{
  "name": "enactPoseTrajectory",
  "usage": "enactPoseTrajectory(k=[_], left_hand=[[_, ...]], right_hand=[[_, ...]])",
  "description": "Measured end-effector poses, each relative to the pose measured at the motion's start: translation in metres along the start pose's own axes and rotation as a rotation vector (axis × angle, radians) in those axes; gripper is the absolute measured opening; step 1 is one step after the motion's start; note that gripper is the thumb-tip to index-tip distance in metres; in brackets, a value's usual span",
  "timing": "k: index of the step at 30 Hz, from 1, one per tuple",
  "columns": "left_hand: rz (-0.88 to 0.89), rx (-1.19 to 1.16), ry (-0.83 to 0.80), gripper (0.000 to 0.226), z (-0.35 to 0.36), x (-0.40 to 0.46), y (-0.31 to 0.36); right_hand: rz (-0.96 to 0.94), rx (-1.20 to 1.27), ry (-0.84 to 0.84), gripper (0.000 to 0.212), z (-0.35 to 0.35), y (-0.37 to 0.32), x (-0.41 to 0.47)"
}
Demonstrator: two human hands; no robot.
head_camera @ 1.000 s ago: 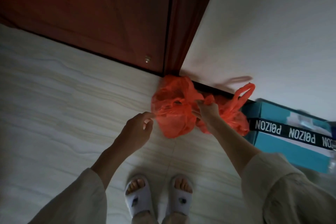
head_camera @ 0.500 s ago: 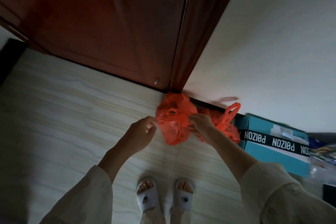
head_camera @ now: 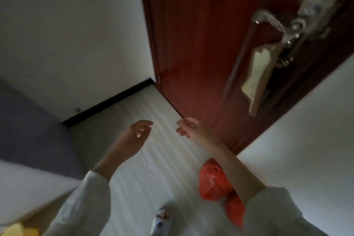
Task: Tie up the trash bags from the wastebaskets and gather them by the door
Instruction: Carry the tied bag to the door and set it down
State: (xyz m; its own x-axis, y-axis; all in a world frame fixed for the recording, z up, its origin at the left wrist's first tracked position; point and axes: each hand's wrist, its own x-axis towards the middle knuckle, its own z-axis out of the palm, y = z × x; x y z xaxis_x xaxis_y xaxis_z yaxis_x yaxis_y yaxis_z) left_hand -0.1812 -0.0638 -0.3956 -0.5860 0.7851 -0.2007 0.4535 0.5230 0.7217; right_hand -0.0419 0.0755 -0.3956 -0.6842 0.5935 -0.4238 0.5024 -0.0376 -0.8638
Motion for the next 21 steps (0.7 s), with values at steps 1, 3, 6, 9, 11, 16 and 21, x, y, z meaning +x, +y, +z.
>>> enactPoseTrajectory(k=[1,3,6,9,11,16,21], left_hand=[[-0.014,-0.020,0.067,0.022,-0.015,-0.020,0.001],[-0.028,-0.040,0.207,0.022,-0.053,-0.069,0.002],[-0.082,-0.035,0.330,0.023,-0.097,-0.136,-0.002],[-0.159,-0.078,0.479,0.041,-0.143,-0.212,-0.017],[-0.207,-0.091,0.621,0.035,-0.173,-0.258,-0.037],[-0.385,-0.092,0.930,0.025,-0.242,-0.394,-0.101],[-0.491,-0.072,1.128,0.025,-0.307,-0.533,-0.181]], right_hand=[[-0.045,-0.035,-0.042,0.018,0.010,-0.017,-0.013],[-0.150,-0.106,-0.132,0.018,0.038,-0.055,-0.040],[-0.279,-0.187,-0.250,0.021,0.084,-0.105,-0.074],[-0.396,-0.261,-0.403,0.017,0.147,-0.152,-0.115],[-0.488,-0.305,-0.492,0.022,0.194,-0.179,-0.139],[-0.676,-0.408,-0.705,0.025,0.343,-0.230,-0.212],[-0.815,-0.458,-0.890,0.026,0.501,-0.260,-0.305]])
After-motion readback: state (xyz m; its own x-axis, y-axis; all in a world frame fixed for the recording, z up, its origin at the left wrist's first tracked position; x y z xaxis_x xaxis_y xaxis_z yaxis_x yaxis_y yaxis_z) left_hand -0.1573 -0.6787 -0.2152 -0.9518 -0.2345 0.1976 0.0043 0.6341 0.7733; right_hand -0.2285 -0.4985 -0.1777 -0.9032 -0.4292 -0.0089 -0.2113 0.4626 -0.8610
